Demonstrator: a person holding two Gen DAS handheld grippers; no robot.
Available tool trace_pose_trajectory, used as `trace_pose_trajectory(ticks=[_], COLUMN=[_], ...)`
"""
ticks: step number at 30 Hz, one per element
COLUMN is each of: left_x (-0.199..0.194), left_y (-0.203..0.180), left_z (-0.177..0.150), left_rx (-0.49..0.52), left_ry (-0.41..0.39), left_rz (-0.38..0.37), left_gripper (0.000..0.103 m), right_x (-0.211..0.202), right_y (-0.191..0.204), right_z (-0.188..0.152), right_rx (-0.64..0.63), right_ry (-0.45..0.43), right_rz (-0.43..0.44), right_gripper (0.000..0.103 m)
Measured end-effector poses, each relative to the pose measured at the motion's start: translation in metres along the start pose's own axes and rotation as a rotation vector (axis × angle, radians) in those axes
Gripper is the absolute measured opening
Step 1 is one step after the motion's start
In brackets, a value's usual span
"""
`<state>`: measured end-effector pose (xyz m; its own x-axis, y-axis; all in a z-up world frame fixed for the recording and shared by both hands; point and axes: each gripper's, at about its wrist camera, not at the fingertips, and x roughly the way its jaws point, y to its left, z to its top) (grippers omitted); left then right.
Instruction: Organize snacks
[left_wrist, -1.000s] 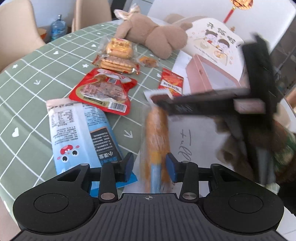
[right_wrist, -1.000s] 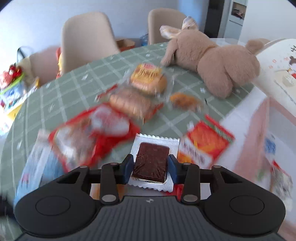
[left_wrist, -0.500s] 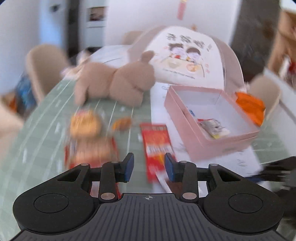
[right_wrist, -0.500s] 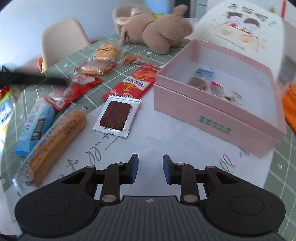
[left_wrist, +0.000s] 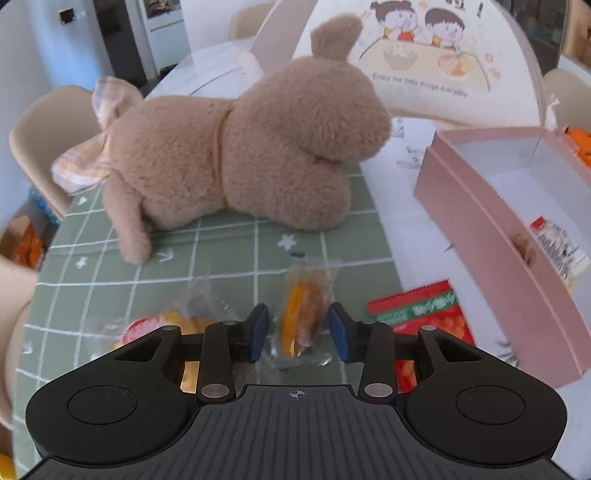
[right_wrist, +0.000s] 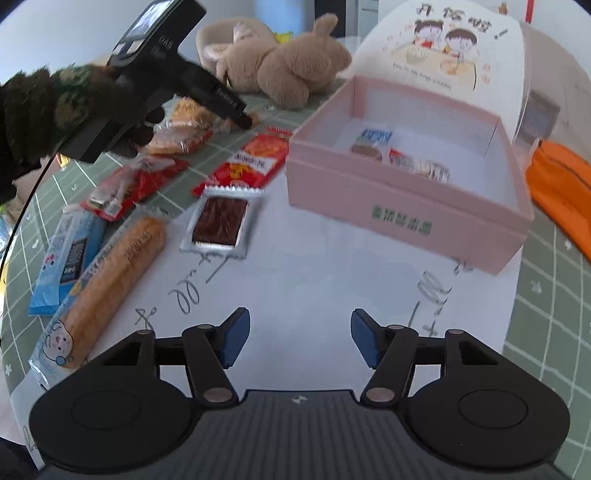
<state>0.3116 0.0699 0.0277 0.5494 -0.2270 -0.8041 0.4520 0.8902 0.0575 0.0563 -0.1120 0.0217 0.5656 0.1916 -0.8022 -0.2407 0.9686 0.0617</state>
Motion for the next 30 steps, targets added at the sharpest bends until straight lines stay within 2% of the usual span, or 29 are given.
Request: trace_pose_trajectory(ticks=[1, 7, 10, 15, 20, 25, 26, 27, 28, 29, 30], left_x=[0.000, -0.019, -0.039, -0.094, -0.153, -0.178, -0.180, -0.181, -0.182, -0.182, -0.181], left_y=[0.002, -0.002, -0.004, -0.009, -0.017, -0.034, -0.040, -0.046, -0.053, -0.062, -0.071], left_z=[0.000, -0.016, -0.035, -0.073, -0.115, -0.149, -0.155, -0.160, -0.164, -0.168, -0.171], left_rx=[-0.014, -0.057, -0.115, -0.238, -0.368, -0.444, -0.453, -0.458, -0.460, -0.460, -0.458], left_ry=[0.002, 0.011, 0.005, -0.054, -0.113, -0.083, -0.075, -0.064, -0.050, -0.039, -0.032], left_rz=[-0.018, -0.005, -0.031, -0.076, -0.060, -0.040, -0.043, -0.042, -0.043, -0.049, -0.059], left_gripper=[0.029, 0.027, 0.026, 0.026, 0.026, 0.026, 0.026, 0.026, 0.026, 0.026, 0.026], right_x=[0.003, 0.005, 0.004, 0.014, 0.039, 0.064, 0.062, 0.058, 0.052, 0.046, 0.038], right_y=[0.001, 0.011, 0.018, 0.031, 0.049, 0.065, 0.065, 0.064, 0.060, 0.055, 0.049], right_z=[-0.001, 0.001, 0.007, 0.025, 0.052, 0.066, 0.066, 0.065, 0.063, 0.060, 0.056], right_rx=[0.005, -0.018, -0.044, -0.068, -0.050, -0.094, -0.105, -0.109, -0.118, -0.124, -0.129], right_ry=[0.009, -0.004, -0.025, -0.070, -0.091, -0.091, -0.085, -0.086, -0.079, -0.077, -0.072], right_rz=[0.000, 0.009, 0.017, 0.056, 0.109, 0.042, 0.036, 0.042, 0.052, 0.062, 0.067], right_gripper=[0.061, 0.063, 0.063, 0.063, 0.063, 0.060, 0.059, 0.046, 0.045, 0.029, 0.019])
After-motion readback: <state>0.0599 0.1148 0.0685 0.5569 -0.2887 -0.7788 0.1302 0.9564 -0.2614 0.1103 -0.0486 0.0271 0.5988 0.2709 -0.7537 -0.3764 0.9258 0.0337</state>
